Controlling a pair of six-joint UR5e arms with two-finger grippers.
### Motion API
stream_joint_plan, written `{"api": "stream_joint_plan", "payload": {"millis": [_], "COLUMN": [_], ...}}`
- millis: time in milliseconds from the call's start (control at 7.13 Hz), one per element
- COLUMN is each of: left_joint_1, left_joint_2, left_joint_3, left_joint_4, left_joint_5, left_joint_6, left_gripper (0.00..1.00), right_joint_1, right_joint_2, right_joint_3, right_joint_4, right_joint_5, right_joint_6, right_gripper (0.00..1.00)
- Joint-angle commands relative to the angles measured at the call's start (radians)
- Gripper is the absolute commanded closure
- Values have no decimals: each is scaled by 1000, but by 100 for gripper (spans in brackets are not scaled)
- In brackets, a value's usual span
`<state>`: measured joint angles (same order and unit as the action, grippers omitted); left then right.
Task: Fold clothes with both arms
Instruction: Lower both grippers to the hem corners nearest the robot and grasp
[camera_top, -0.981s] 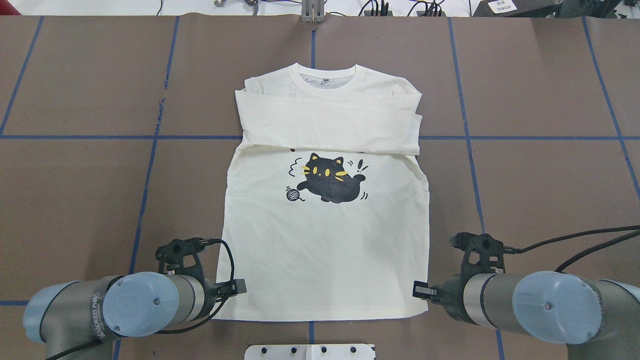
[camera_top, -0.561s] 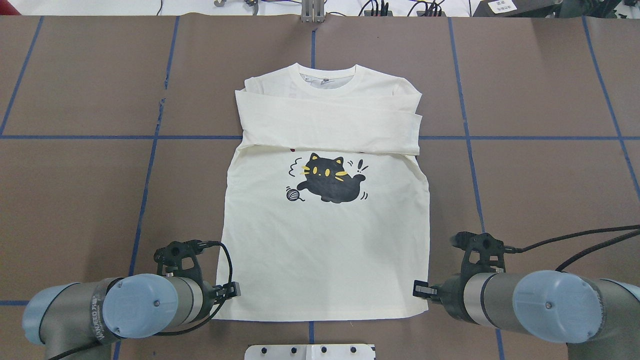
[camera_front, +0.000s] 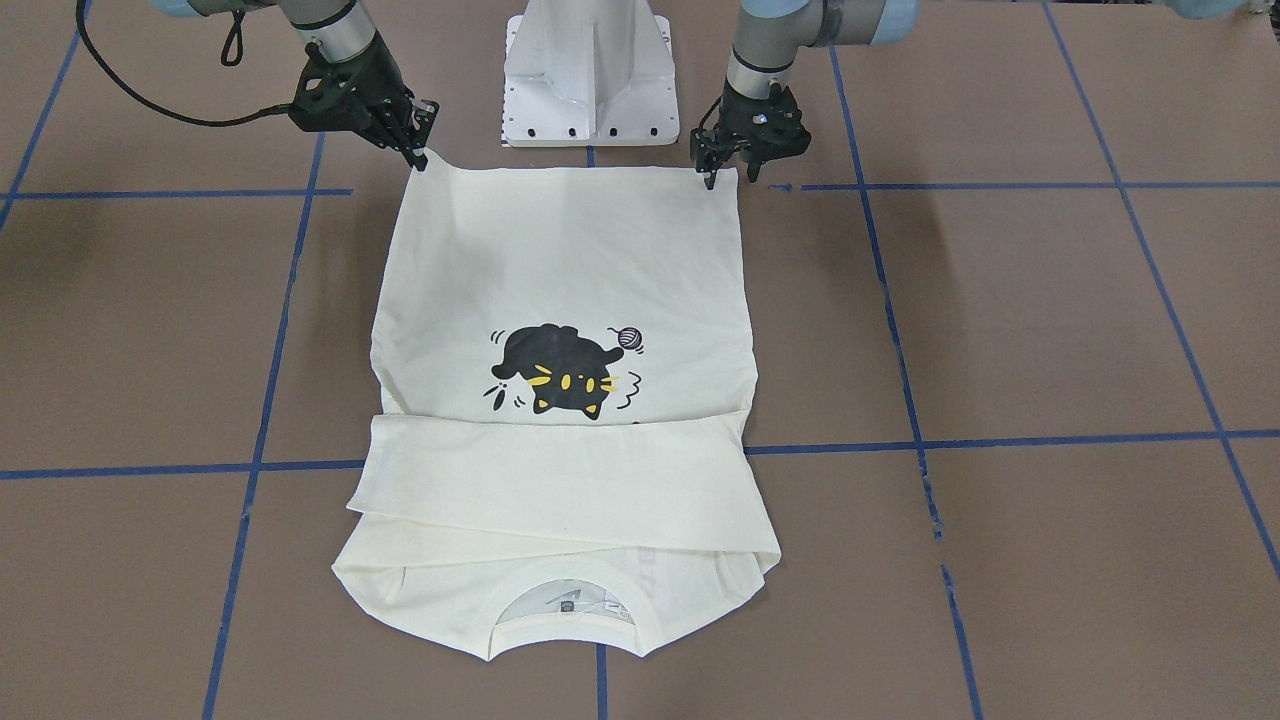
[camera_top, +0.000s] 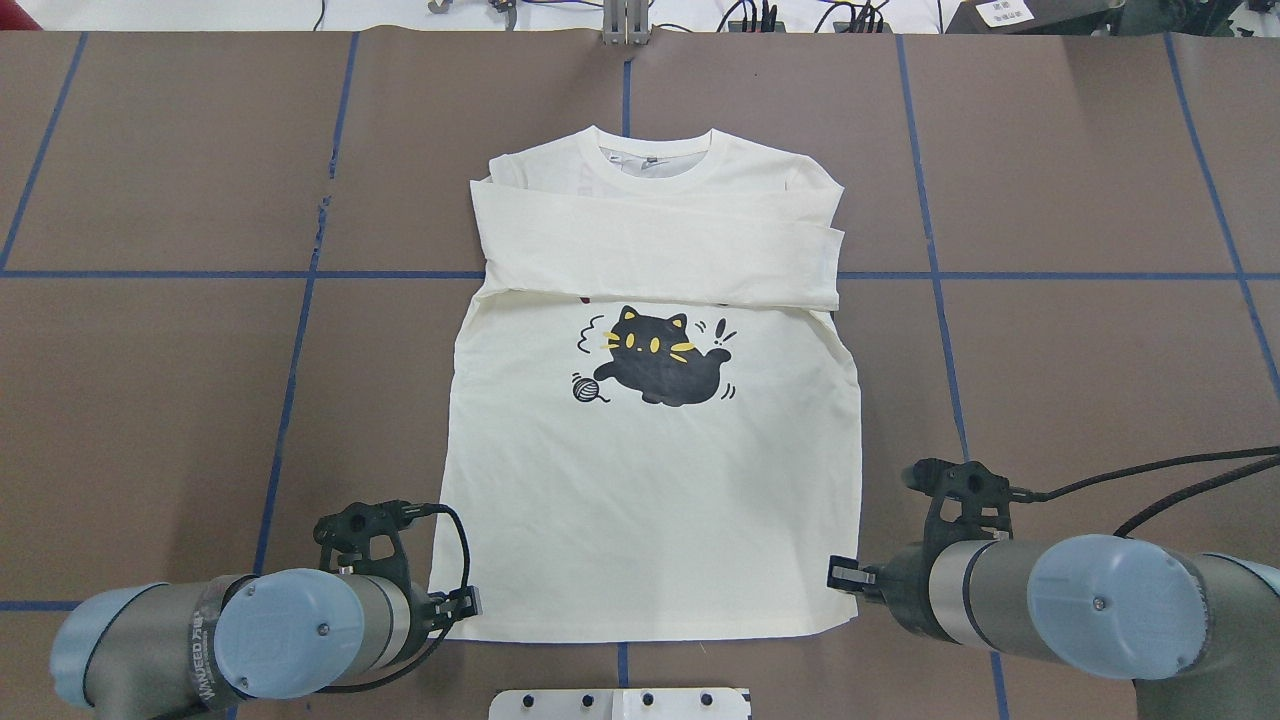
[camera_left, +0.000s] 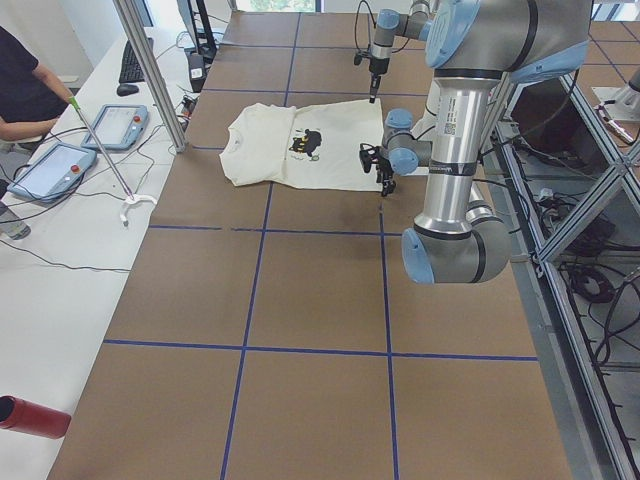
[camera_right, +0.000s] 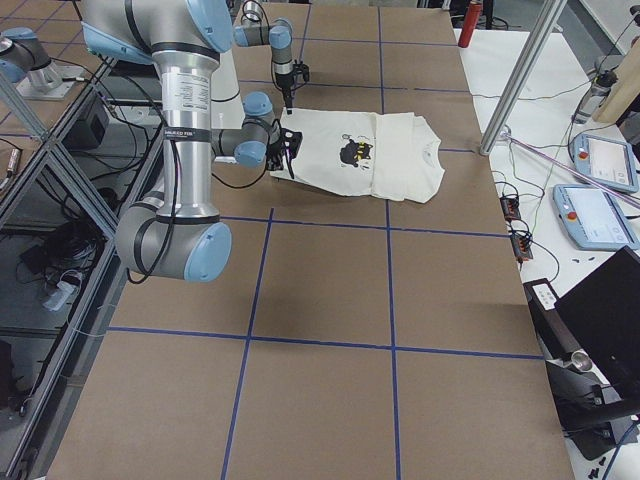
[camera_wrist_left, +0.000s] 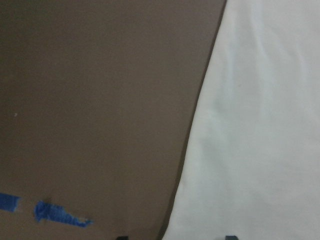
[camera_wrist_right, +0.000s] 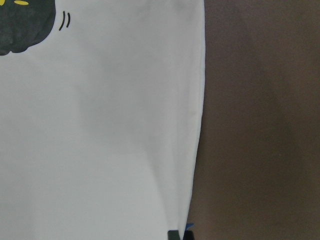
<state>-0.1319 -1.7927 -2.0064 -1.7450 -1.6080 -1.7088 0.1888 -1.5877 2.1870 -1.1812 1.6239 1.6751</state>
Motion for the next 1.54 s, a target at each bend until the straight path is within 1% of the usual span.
{"api": "stream_joint_plan", "payload": {"millis": [0, 280, 421, 561, 981, 1402], "left_joint_1": [3, 3, 3, 3, 2, 0], "left_joint_2": [-2, -2, -5, -8, -8, 1], "left_joint_3": [-5, -5, -6, -6, -6, -8], "left_joint_4": [9, 7, 9, 7, 7, 7], "left_joint_5": [-3, -4, -4, -4, -4, -3], "left_joint_6": [0, 0, 0, 0, 0, 0], "left_gripper": [38, 48, 55, 59, 63, 82], "right_joint_1": [4, 8, 14, 20, 20, 18], "right_joint_2": [0, 0, 0, 0, -2, 0], "right_joint_3": [-1, -1, -1, -1, -3, -4], "right_joint_4": [0, 0, 0, 0, 0, 0], "right_joint_5": [4, 4, 10, 20, 21, 21], "right_joint_6": [0, -2, -3, -3, -5, -6], "right_gripper": [100, 100, 100, 100, 100, 100]}}
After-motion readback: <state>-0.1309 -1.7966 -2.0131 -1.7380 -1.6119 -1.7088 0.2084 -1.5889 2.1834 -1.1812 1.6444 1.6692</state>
